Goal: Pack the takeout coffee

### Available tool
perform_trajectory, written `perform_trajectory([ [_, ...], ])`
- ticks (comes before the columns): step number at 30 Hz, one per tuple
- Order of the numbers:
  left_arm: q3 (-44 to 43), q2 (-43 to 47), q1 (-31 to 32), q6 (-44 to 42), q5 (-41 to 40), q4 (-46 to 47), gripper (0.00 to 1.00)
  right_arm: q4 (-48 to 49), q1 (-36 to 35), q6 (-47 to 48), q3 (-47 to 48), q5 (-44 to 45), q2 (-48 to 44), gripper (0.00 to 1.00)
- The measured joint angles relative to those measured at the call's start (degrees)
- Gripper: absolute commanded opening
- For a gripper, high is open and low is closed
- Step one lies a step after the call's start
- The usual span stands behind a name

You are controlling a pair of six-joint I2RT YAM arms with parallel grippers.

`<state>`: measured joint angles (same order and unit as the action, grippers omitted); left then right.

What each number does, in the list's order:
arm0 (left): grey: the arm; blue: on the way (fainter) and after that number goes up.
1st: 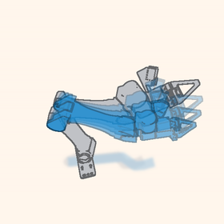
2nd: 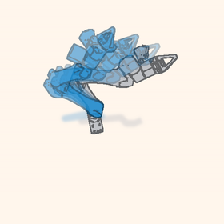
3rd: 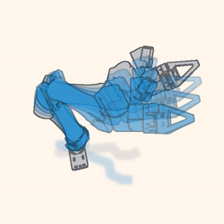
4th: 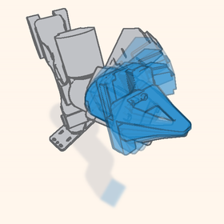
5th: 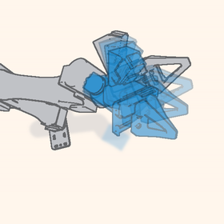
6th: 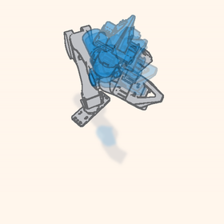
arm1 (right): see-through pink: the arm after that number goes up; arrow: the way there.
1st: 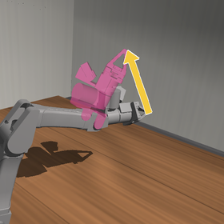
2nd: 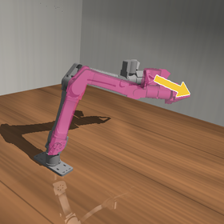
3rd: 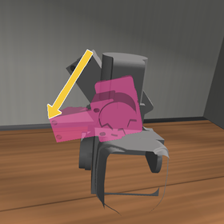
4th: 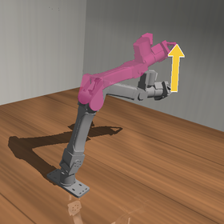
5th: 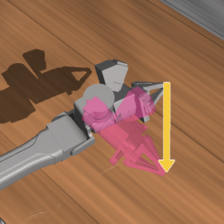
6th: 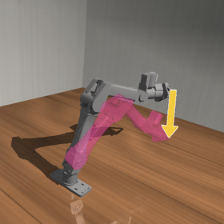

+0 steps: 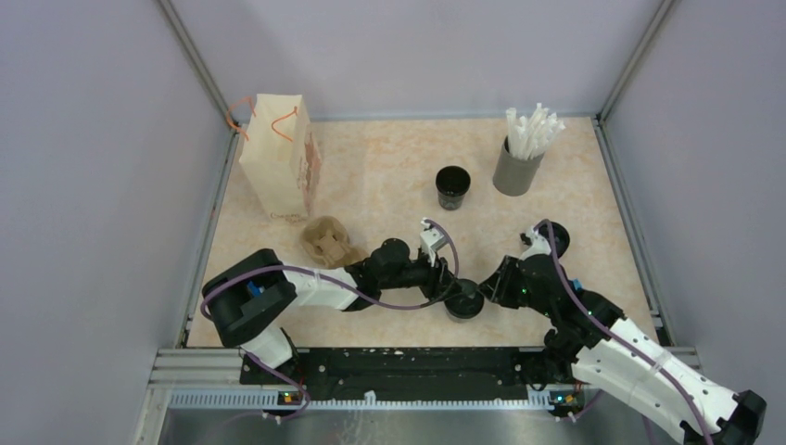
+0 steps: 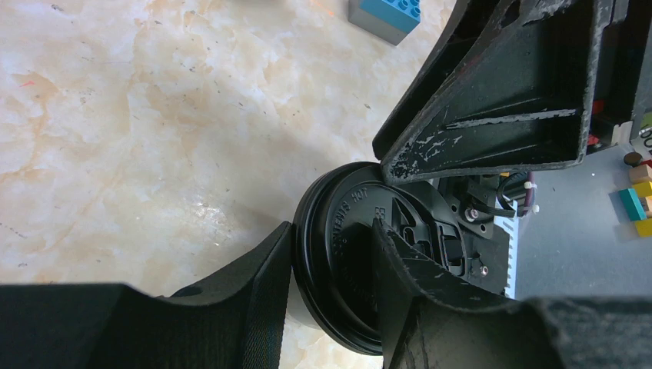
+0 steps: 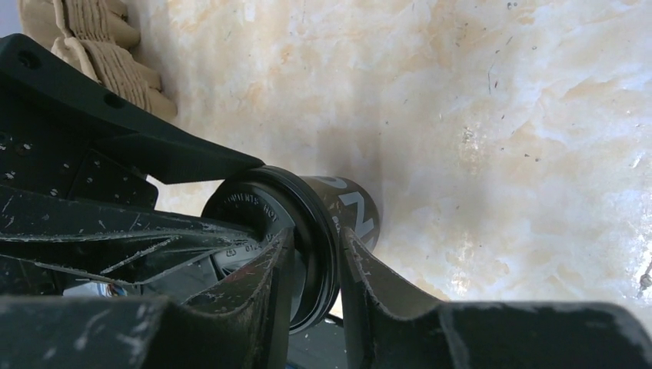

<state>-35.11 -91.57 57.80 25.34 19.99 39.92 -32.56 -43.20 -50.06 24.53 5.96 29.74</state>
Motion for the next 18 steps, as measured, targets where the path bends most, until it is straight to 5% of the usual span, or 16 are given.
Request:
perform_trajectory([
  [18, 0.0, -0.2, 0.0, -1.8, 0.6, 0.5, 0.47, -2.4, 0.2, 0.3, 2.4, 2.8, 1.5, 0.26],
])
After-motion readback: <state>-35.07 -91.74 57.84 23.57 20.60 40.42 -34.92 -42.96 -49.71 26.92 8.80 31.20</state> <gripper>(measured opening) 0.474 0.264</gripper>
